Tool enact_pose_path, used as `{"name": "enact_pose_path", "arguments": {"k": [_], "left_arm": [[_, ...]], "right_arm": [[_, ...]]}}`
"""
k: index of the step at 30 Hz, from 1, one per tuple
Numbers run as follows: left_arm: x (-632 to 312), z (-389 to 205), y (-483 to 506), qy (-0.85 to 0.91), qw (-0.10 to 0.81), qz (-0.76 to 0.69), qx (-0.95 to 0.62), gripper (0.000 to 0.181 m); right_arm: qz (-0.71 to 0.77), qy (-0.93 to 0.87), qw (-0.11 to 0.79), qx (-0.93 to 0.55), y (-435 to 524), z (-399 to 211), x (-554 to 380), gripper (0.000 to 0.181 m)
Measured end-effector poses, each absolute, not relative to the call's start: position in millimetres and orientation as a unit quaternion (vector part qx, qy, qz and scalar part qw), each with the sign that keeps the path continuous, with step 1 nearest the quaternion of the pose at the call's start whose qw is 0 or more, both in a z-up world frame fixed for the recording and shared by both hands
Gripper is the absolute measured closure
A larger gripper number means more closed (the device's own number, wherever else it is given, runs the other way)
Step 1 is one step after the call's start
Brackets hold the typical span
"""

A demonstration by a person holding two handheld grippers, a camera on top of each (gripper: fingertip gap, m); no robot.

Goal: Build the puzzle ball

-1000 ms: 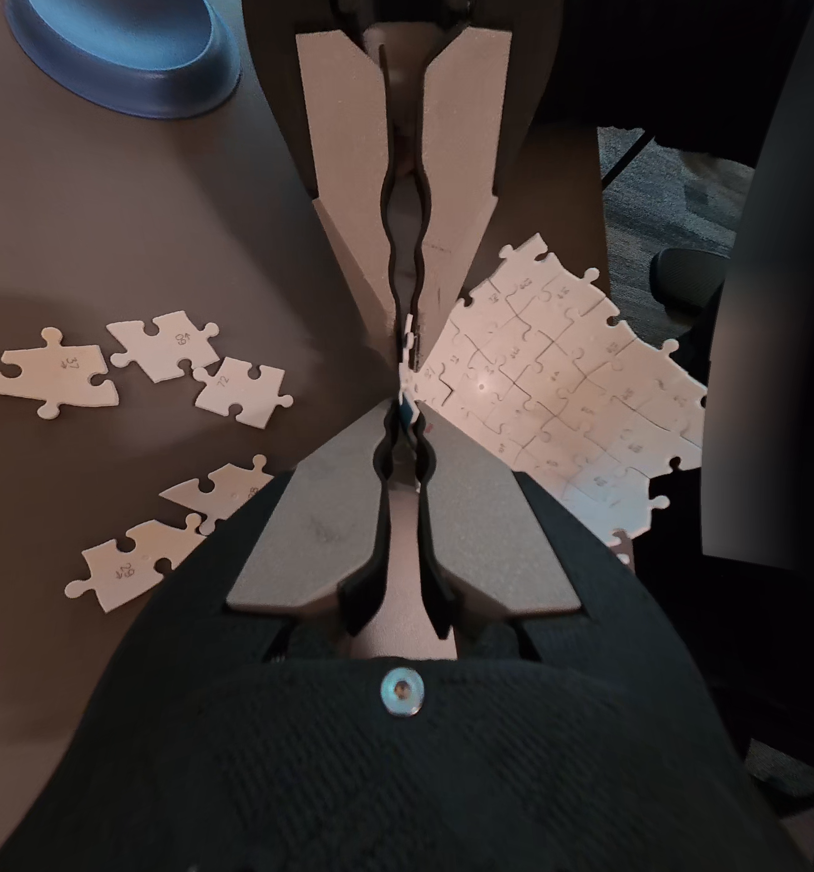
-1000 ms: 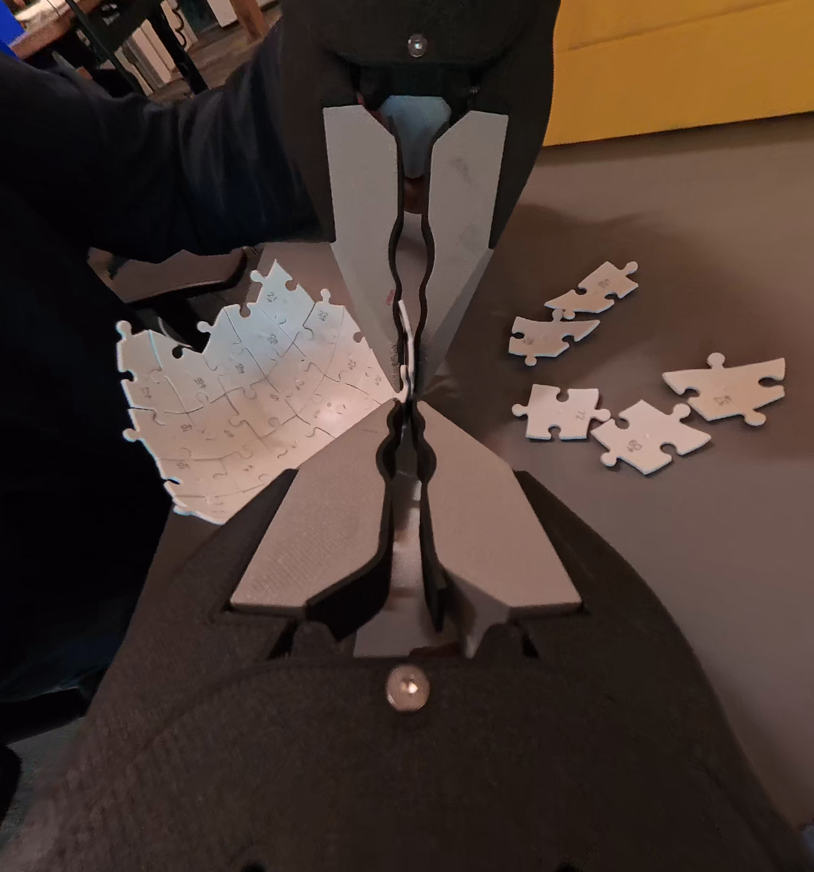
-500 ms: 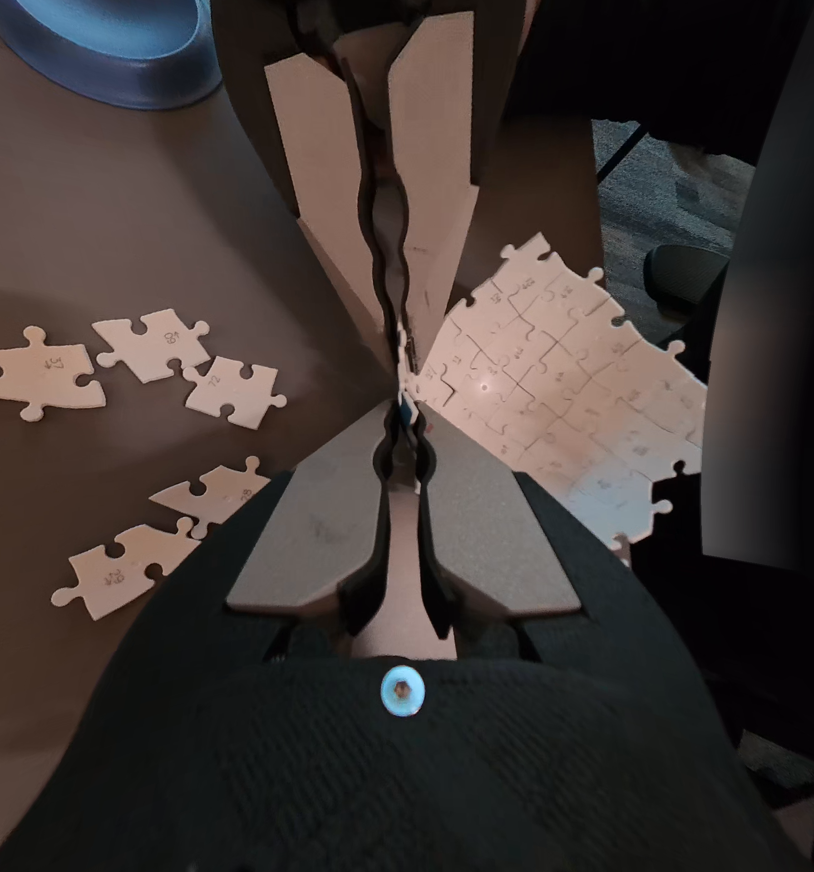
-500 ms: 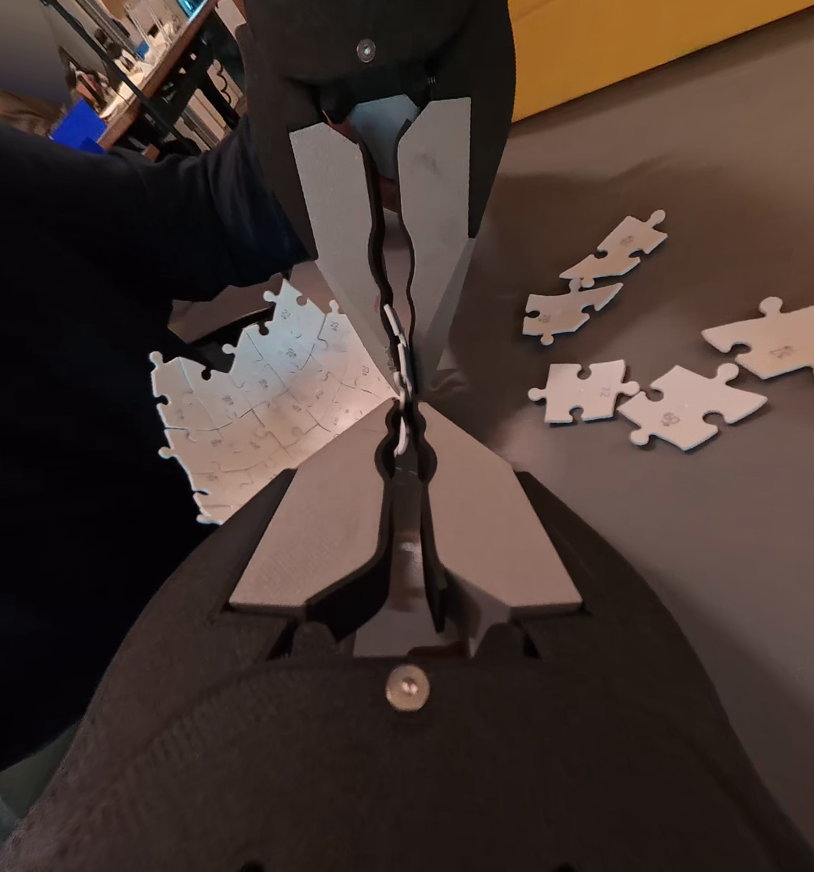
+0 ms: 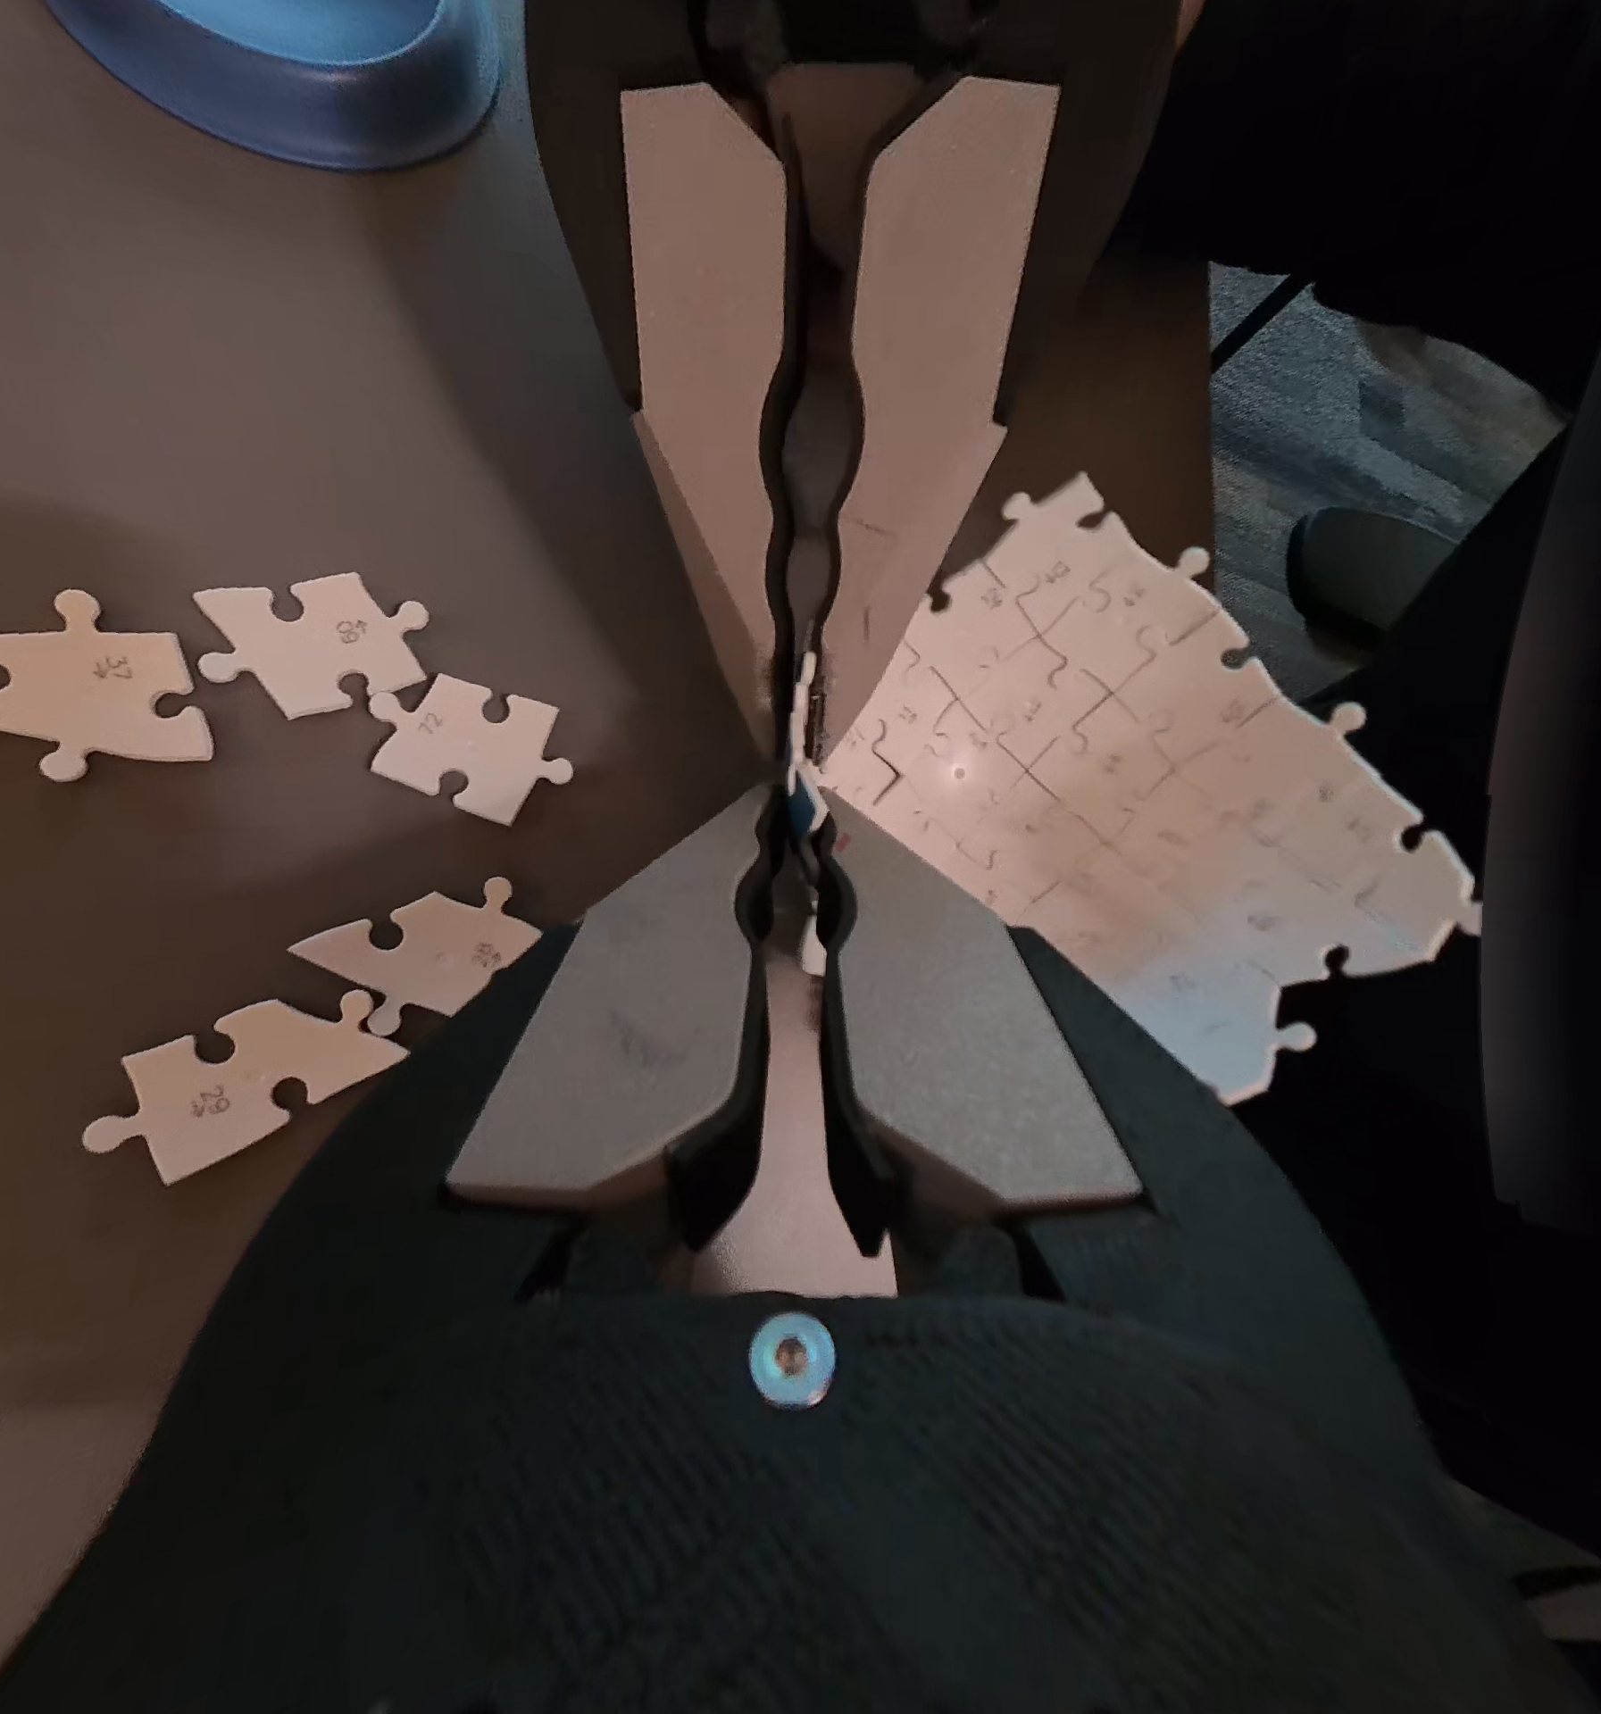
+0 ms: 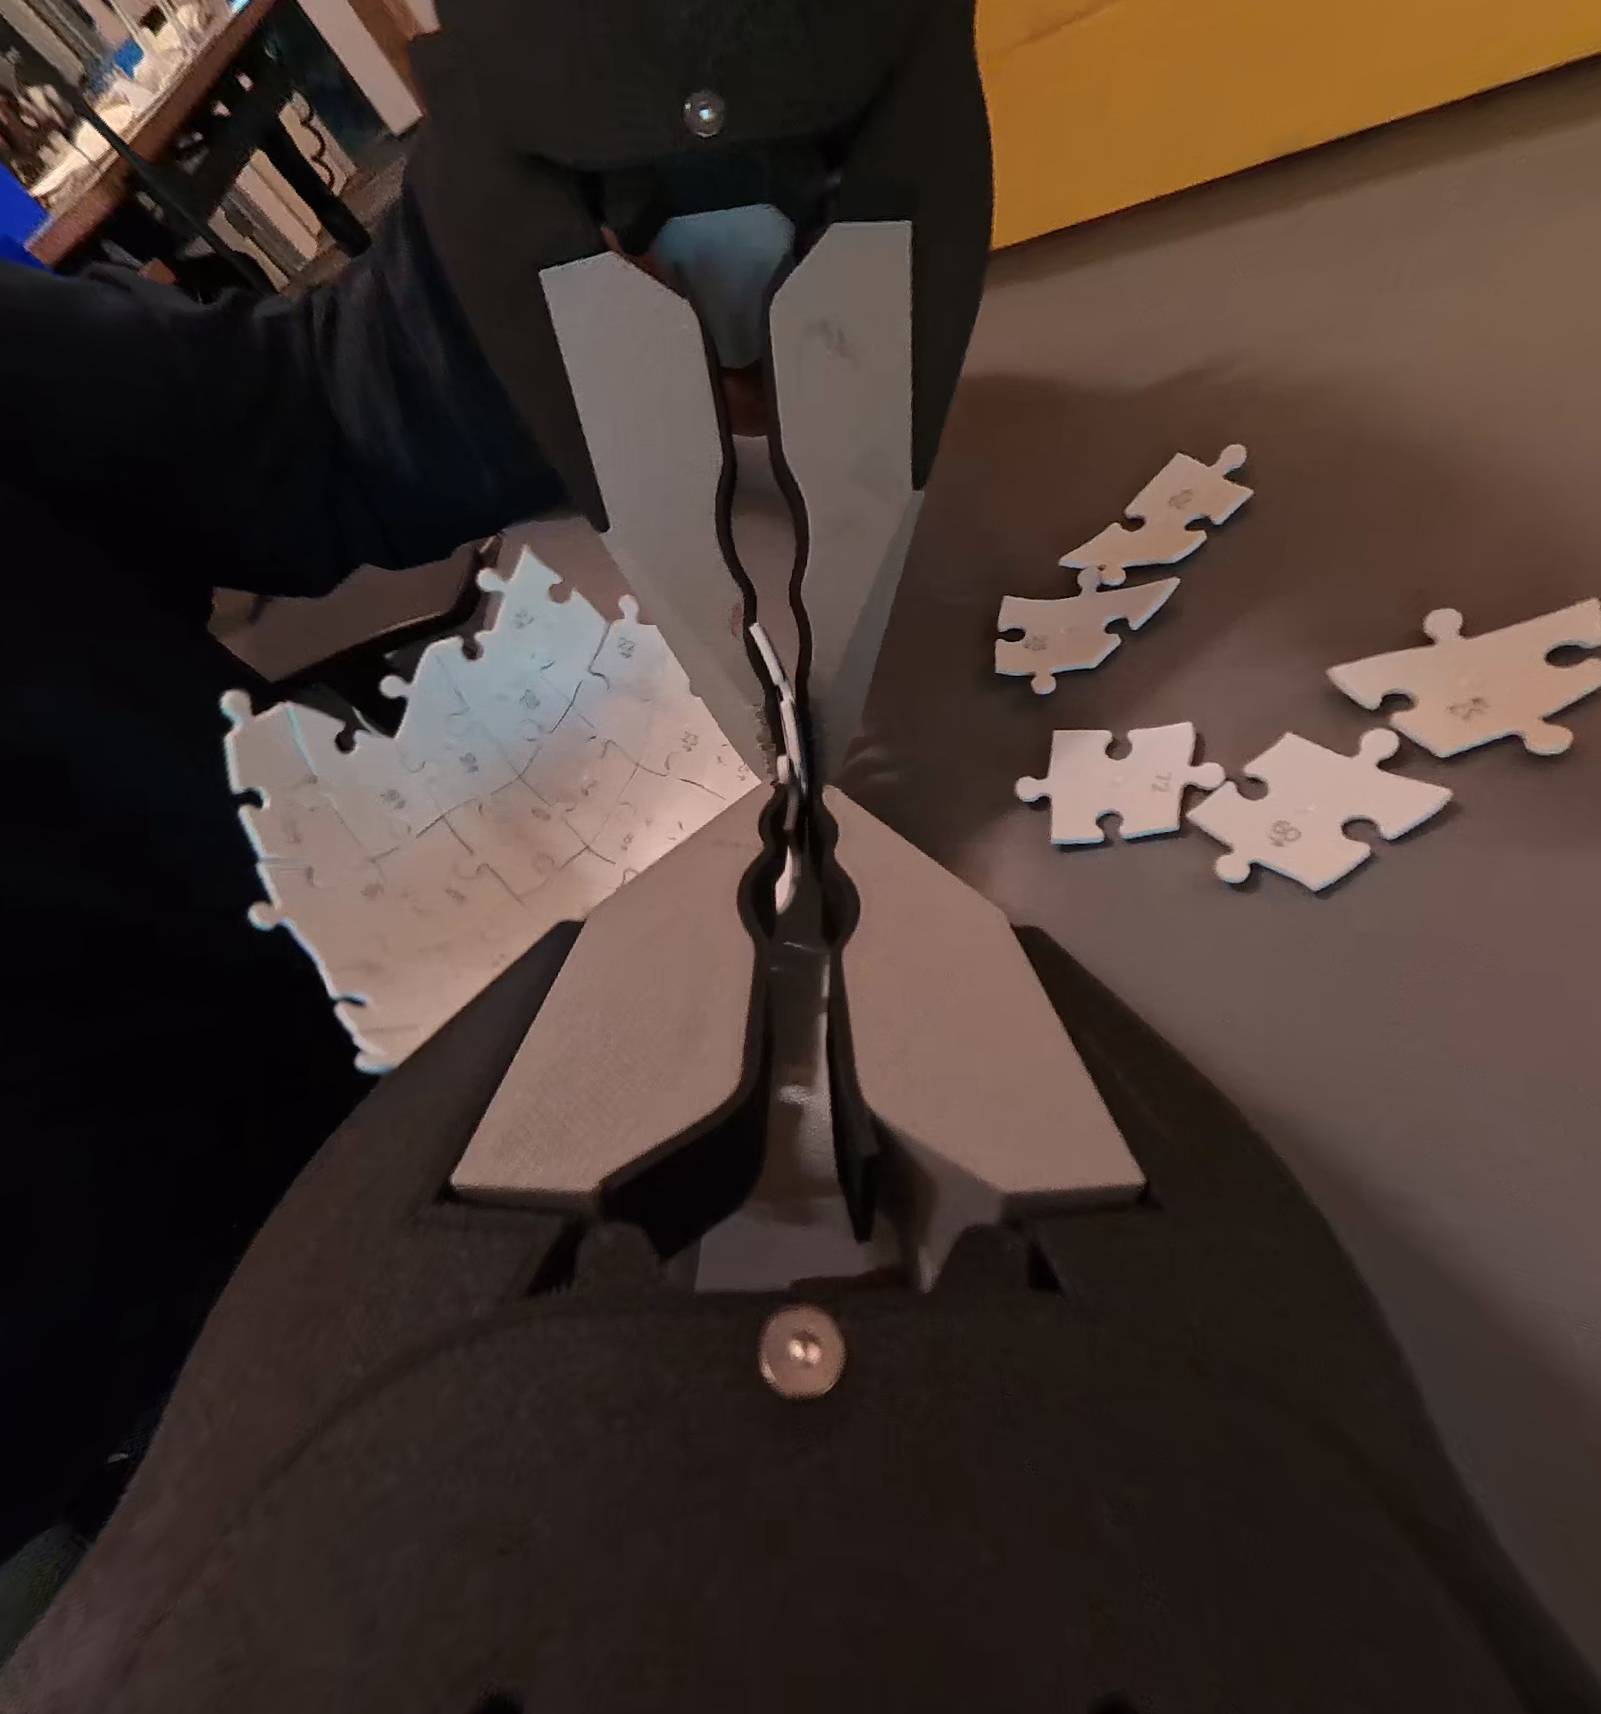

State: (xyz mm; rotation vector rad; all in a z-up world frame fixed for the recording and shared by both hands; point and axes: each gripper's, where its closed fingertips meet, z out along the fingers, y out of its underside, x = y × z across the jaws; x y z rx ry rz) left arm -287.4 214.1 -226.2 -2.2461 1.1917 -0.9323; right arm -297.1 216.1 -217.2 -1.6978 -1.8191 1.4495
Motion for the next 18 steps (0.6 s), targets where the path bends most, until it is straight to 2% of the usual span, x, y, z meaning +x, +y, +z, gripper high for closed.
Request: {"name": "enact_pose_path", "arguments": {"k": [7,13,18], "left_arm": [[-284,-227,208,0.451,0.209,-0.338,-0.799,0.18],[-281,-236,197,0.465,0.169,-0.351,-0.795,0.178],[-281,-234,201,0.45,0.171,-0.363,-0.798,0.179]], "right_arm": [[0.496,-0.639,0.105,-0.579,208,-220,-295,0.181],[0.522,-0.601,-0.01,-0.606,198,-229,-291,0.181],[0.473,-0.646,0.048,-0.597,201,-229,-292,0.181]]}}
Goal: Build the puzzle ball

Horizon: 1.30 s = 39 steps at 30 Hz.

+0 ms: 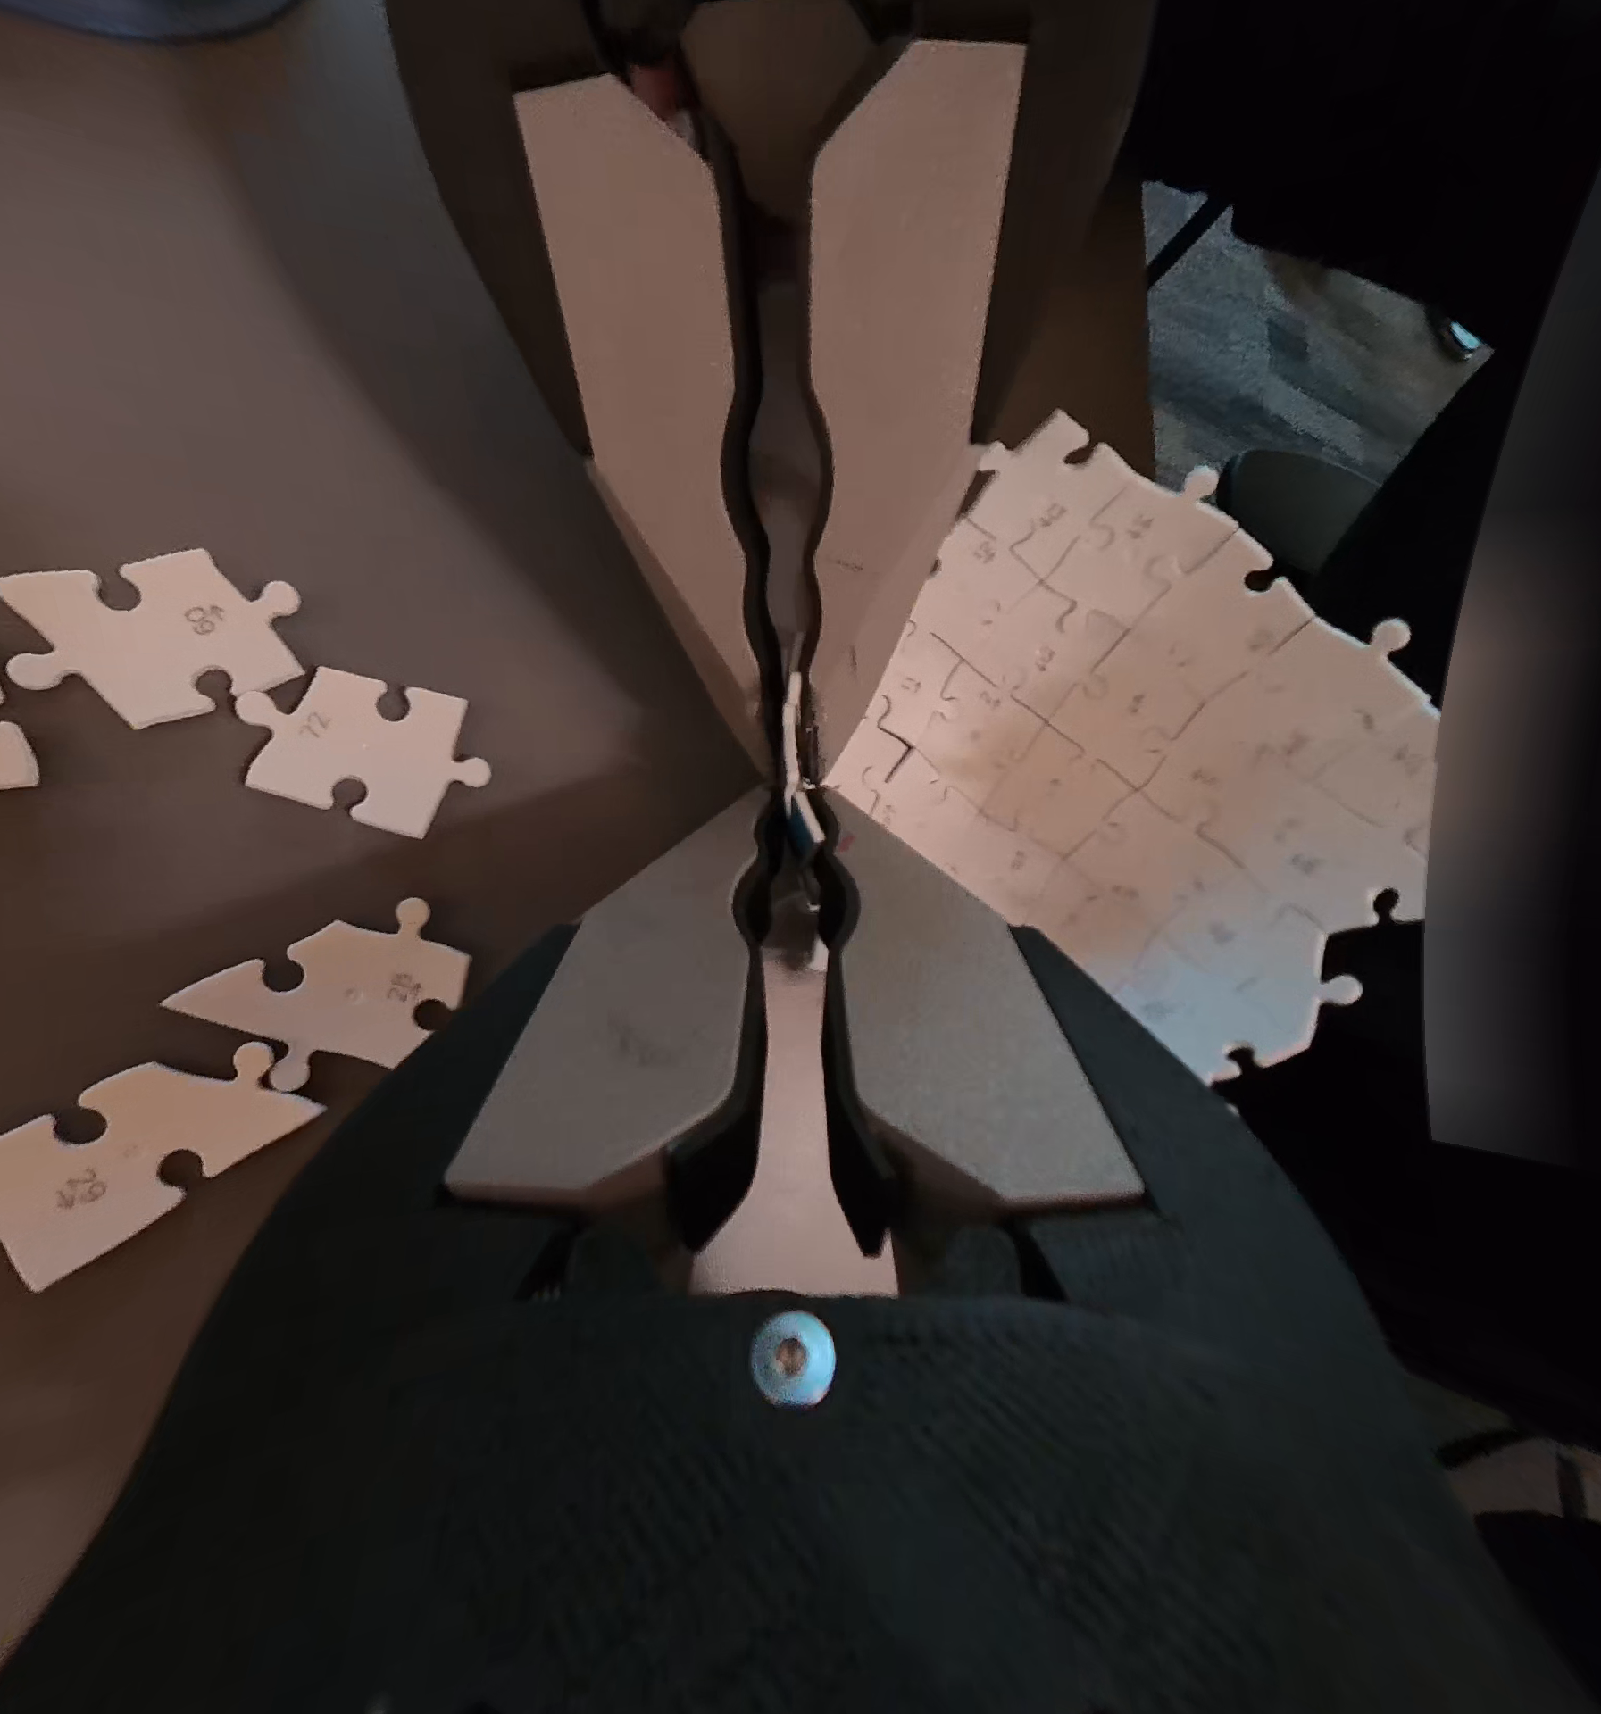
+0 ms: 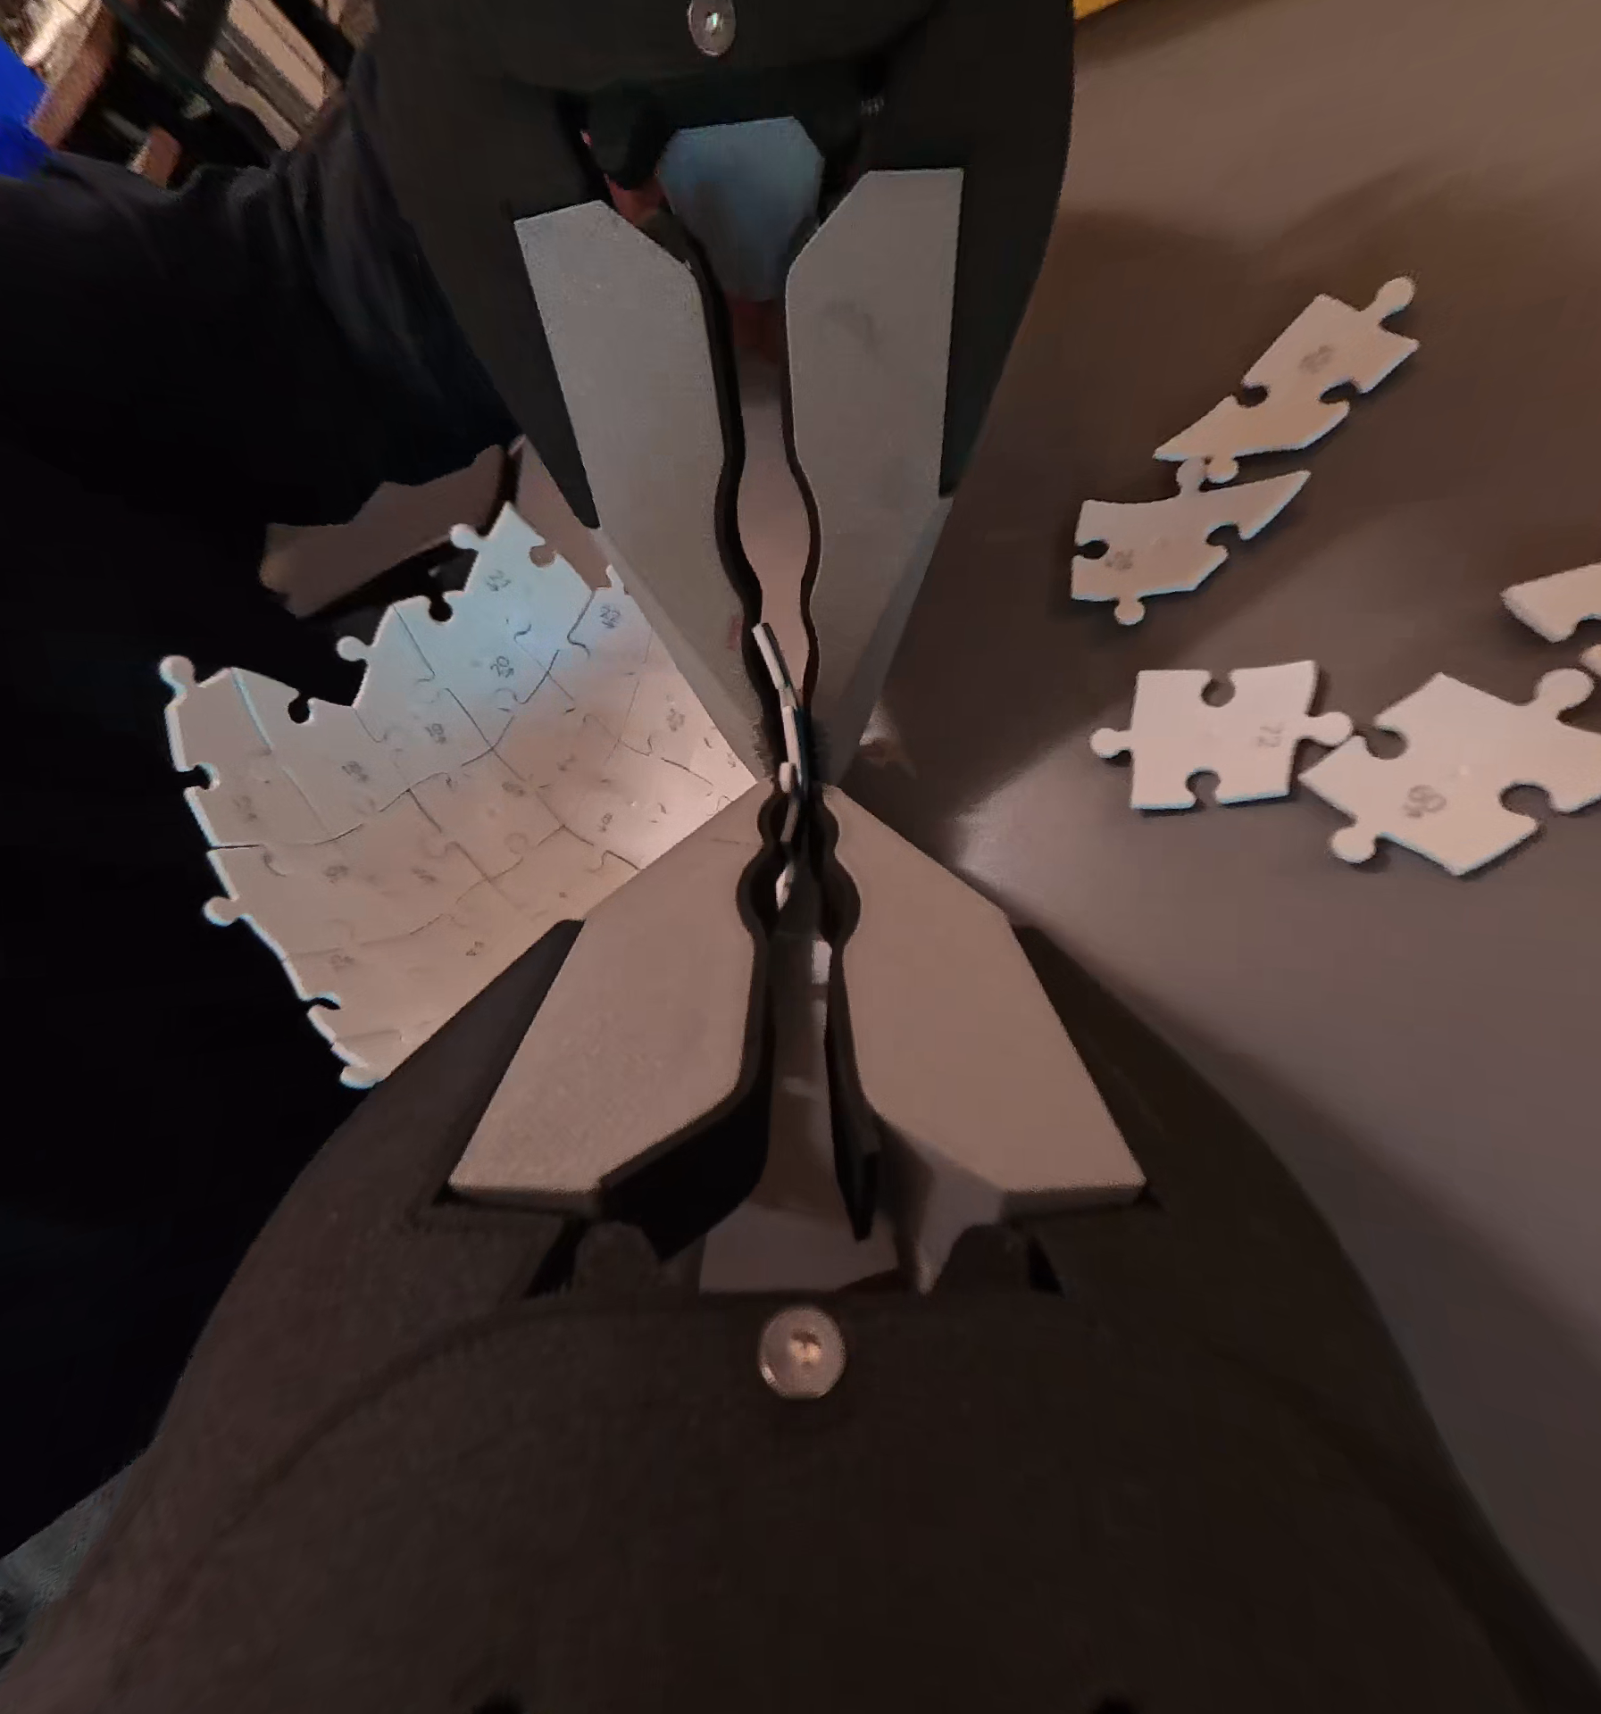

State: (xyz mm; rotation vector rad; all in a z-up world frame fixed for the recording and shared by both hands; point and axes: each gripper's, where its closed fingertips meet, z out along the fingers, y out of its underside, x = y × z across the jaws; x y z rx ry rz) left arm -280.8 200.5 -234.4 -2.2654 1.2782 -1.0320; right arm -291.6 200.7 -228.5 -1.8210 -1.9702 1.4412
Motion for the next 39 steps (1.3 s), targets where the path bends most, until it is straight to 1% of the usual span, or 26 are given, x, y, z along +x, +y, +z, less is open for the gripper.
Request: {"name": "enact_pose_path", "arguments": {"k": [3,4,7,10,12,13,21,23,25,27,29,32,34,35,37,39], "left_arm": [[-280,-231,202,0.438,0.174,-0.378,-0.797,0.18],[-282,-232,203,0.438,0.177,-0.371,-0.799,0.18],[-283,-230,205,0.43,0.179,-0.377,-0.8,0.18],[-283,-231,205,0.428,0.177,-0.379,-0.801,0.18],[-282,-231,204,0.427,0.175,-0.382,-0.801,0.18],[-283,-232,204,0.427,0.174,-0.382,-0.801,0.18],[-283,-236,204,0.392,0.146,-0.416,-0.808,0.179],[-283,-242,199,0.395,0.123,-0.416,-0.81,0.173],[-281,-243,195,0.398,0.113,-0.419,-0.808,0.174],[-284,-242,196,0.4,0.115,-0.408,-0.813,0.171],[-289,-239,201,0.395,0.132,-0.391,-0.821,0.161],[-296,-234,205,0.387,0.151,-0.376,-0.828,0.161],[-297,-238,201,0.389,0.136,-0.373,-0.831,0.16],[-296,-240,198,0.39,0.126,-0.375,-0.832,0.161],[-293,-240,195,0.388,0.118,-0.386,-0.829,0.161],[-294,-241,193,0.395,0.119,-0.38,-0.828,0.164]], "right_arm": [[0.488,-0.634,0.04,-0.598,204,-223,-287,0.18],[0.481,-0.639,0.045,-0.599,207,-224,-284,0.172],[0.475,-0.648,0.065,-0.592,209,-222,-280,0.175],[0.451,-0.666,0.089,-0.587,208,-227,-284,0.17],[0.434,-0.676,0.107,-0.587,208,-229,-288,0.174],[0.43,-0.68,0.109,-0.584,206,-229,-288,0.179],[0.393,-0.69,0.141,-0.591,207,-234,-289,0.178],[0.388,-0.69,0.15,-0.592,207,-234,-290,0.178],[0.383,-0.691,0.157,-0.592,208,-234,-290,0.177],[0.385,-0.688,0.156,-0.595,209,-235,-290,0.176],[0.381,-0.687,0.152,-0.601,211,-239,-290,0.174],[0.38,-0.687,0.148,-0.602,211,-240,-291,0.173],[0.38,-0.688,0.153,-0.599,211,-238,-292,0.174],[0.378,-0.691,0.154,-0.597,211,-238,-292,0.181],[0.379,-0.692,0.153,-0.594,209,-238,-291,0.181],[0.383,-0.692,0.15,-0.593,207,-238,-291,0.181]]}}
